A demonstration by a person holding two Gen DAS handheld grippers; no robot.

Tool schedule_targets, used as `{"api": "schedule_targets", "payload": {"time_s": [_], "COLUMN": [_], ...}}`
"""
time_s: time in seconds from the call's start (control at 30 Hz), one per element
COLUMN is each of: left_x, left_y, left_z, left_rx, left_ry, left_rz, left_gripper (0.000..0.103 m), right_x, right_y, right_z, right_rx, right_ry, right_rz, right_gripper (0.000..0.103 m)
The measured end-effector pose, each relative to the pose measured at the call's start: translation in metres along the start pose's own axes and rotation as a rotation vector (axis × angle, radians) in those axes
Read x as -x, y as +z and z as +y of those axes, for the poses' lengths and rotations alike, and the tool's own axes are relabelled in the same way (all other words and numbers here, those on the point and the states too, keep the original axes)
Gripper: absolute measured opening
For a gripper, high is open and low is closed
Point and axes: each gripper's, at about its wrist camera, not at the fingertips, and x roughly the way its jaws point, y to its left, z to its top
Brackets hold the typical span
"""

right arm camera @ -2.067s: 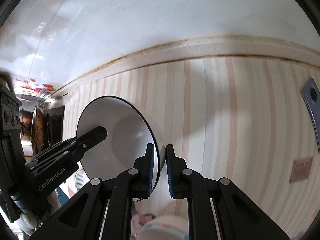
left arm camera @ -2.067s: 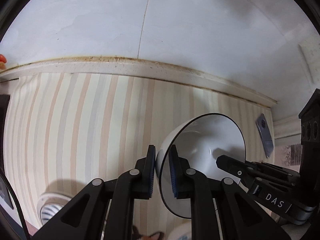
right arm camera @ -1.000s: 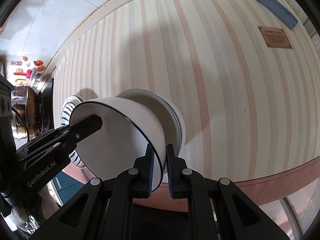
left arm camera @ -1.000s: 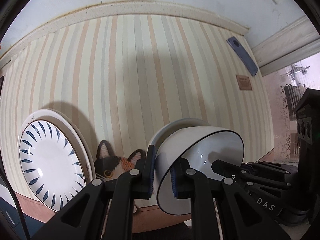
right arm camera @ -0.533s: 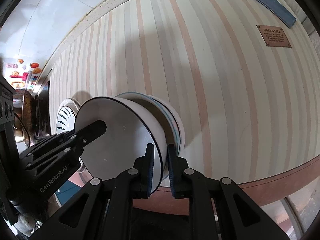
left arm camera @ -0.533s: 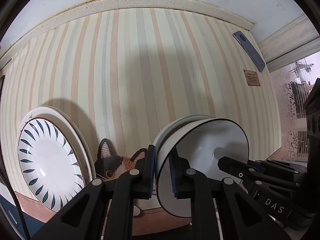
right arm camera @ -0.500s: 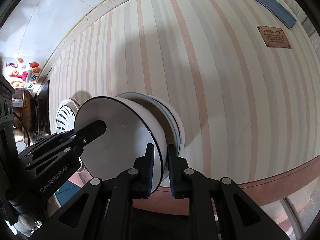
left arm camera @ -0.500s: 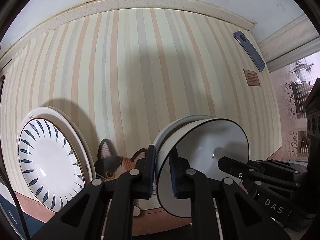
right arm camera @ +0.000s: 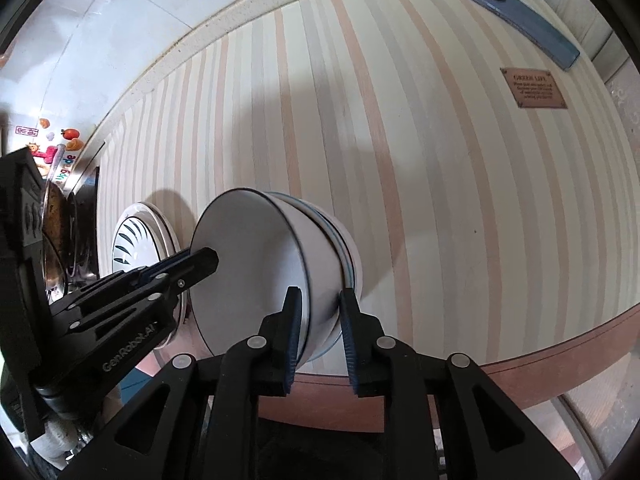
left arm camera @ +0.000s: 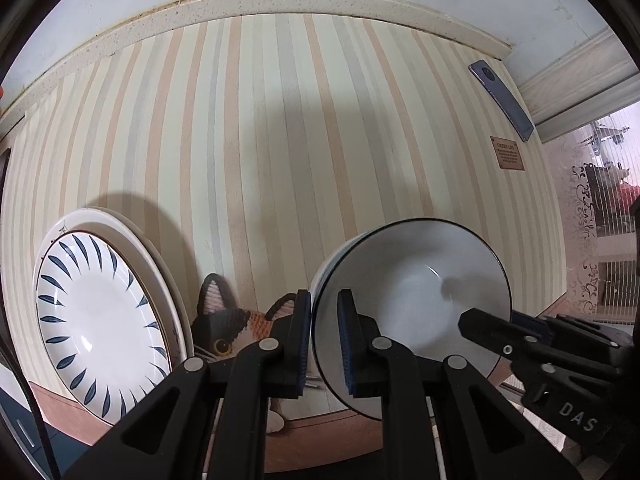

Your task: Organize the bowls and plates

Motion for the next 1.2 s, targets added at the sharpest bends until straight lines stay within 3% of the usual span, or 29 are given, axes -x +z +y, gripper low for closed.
{"api": "schedule_targets", "payload": {"time_s": [0.27, 0.4, 0.67, 0.83, 0.97, 1.07, 1.13, 1.2], "left_x": [0.010, 0.033, 0.101, 0.141, 0.166, 0.182, 0.192, 0.200], "left_y": [-0.004, -0.010, -0.033, -0.054, -0.067, -0.074, -0.078, -0.081], "left_z": [-0.003, -0.007, -0.015, -0.023, -0.027, -0.027, -0.025, -0.026], "left_rx": [-0.006, -0.037, -0.110, -0.149, -0.169, -0.183, -0.185, -0.191], "left_ry": [0.003, 0.028, 0.061, 0.036, 0.022, 0.013, 0.002, 0.002], "left_rz": [-0.029, -0.085, -0.224, -0.297, -0.347, -0.381, -0.403, -0.415], "left_gripper": [0.011, 0.012, 0.014, 0.019, 0.022, 0.046, 0.070, 0.072], "right_x": [0.010, 0.031, 0.095, 0.135, 0.163, 0.181, 0.192, 0.201], "right_y": [-0.002, -0.014, -0.055, -0.088, -0.110, -0.126, -0.134, -0.142], "right_z": [0.001, 0.005, 0.015, 0.026, 0.036, 0.041, 0.043, 0.046], "right_rx": [0.018, 0.035, 0.049, 0.044, 0.043, 0.037, 0.032, 0.031], "right_ry": [-0.021, -0.054, -0.079, -0.061, -0.051, -0.060, -0.056, -0.073], "right_rz": [-0.018, -0.076, -0.222, -0.304, -0.368, -0.413, -0.439, -0.465], "right_gripper": [0.023, 0.023, 0.051, 0.075, 0.086, 0.091, 0.093, 0.094]}}
